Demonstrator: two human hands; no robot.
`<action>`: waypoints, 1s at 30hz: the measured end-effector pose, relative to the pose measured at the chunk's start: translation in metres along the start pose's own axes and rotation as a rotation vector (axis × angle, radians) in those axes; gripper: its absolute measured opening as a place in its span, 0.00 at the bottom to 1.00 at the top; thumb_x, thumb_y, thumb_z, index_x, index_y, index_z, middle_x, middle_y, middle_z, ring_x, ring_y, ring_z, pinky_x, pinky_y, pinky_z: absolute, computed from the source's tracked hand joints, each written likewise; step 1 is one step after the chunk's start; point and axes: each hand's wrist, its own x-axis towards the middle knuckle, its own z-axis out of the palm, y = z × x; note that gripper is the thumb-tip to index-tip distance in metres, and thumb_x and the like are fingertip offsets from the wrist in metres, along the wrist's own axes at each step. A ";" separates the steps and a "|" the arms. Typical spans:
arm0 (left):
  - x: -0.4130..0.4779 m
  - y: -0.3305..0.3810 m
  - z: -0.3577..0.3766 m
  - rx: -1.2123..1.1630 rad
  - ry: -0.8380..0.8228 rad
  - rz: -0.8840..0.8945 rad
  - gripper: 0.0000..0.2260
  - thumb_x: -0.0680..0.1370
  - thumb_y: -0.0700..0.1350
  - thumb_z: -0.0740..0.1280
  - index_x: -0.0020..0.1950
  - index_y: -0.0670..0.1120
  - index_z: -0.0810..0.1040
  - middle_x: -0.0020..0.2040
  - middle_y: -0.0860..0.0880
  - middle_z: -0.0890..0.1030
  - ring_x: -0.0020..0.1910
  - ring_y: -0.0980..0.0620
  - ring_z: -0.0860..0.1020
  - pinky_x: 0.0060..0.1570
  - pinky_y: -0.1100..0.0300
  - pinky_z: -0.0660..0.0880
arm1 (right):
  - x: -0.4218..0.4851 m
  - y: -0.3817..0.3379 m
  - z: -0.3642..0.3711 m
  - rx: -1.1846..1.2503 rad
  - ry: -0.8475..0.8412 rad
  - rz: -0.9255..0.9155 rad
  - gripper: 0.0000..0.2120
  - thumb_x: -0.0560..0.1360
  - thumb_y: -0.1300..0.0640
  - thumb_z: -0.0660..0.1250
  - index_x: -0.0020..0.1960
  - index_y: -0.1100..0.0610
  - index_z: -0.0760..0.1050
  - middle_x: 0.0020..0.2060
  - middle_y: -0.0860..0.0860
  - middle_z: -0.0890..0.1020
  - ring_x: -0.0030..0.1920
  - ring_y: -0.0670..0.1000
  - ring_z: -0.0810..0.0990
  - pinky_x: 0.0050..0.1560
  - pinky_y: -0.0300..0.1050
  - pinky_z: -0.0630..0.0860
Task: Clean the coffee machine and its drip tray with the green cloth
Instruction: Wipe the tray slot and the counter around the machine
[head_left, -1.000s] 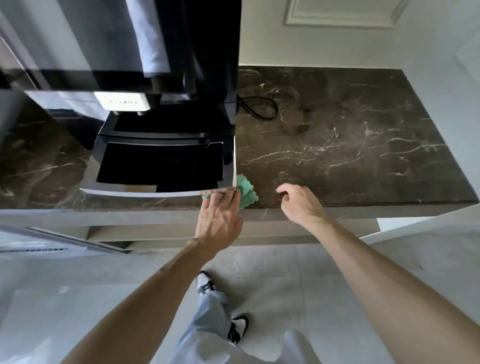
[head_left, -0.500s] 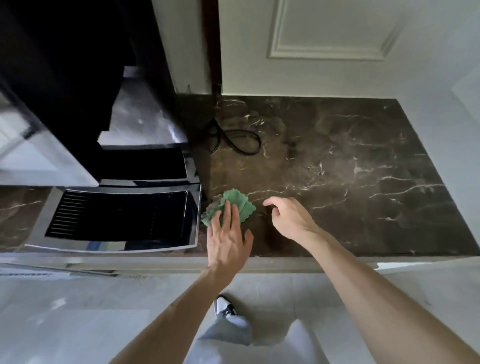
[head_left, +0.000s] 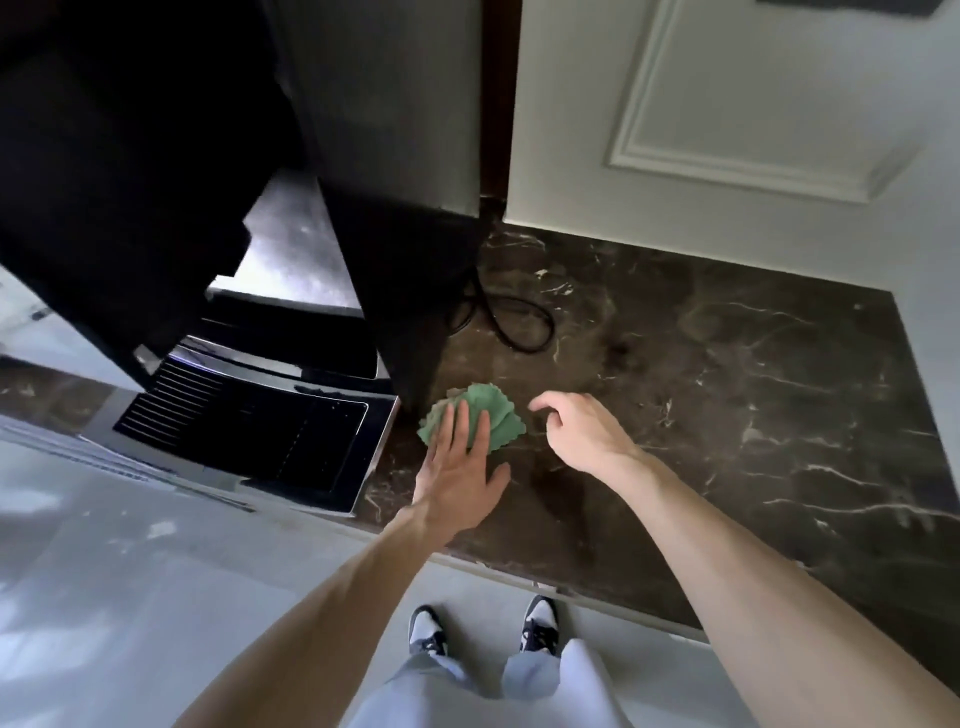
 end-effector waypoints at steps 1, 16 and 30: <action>0.009 0.005 -0.005 0.007 -0.024 -0.017 0.37 0.84 0.63 0.49 0.84 0.45 0.38 0.83 0.39 0.35 0.81 0.41 0.32 0.81 0.44 0.39 | 0.004 0.007 -0.006 -0.007 0.000 -0.008 0.20 0.82 0.58 0.55 0.66 0.42 0.77 0.62 0.52 0.81 0.57 0.55 0.81 0.59 0.53 0.79; 0.135 0.033 -0.052 -0.052 -0.122 -0.098 0.39 0.83 0.62 0.54 0.83 0.49 0.33 0.81 0.43 0.28 0.78 0.47 0.25 0.80 0.49 0.33 | 0.063 0.070 -0.050 0.016 -0.064 -0.235 0.20 0.83 0.62 0.57 0.69 0.48 0.77 0.68 0.45 0.79 0.68 0.50 0.76 0.69 0.45 0.71; 0.235 0.051 -0.101 -0.141 -0.150 -0.200 0.37 0.83 0.65 0.53 0.84 0.53 0.37 0.84 0.43 0.36 0.83 0.43 0.37 0.80 0.49 0.38 | 0.107 0.113 -0.070 0.045 -0.015 -0.175 0.21 0.81 0.64 0.56 0.68 0.50 0.79 0.66 0.46 0.80 0.67 0.50 0.77 0.65 0.42 0.73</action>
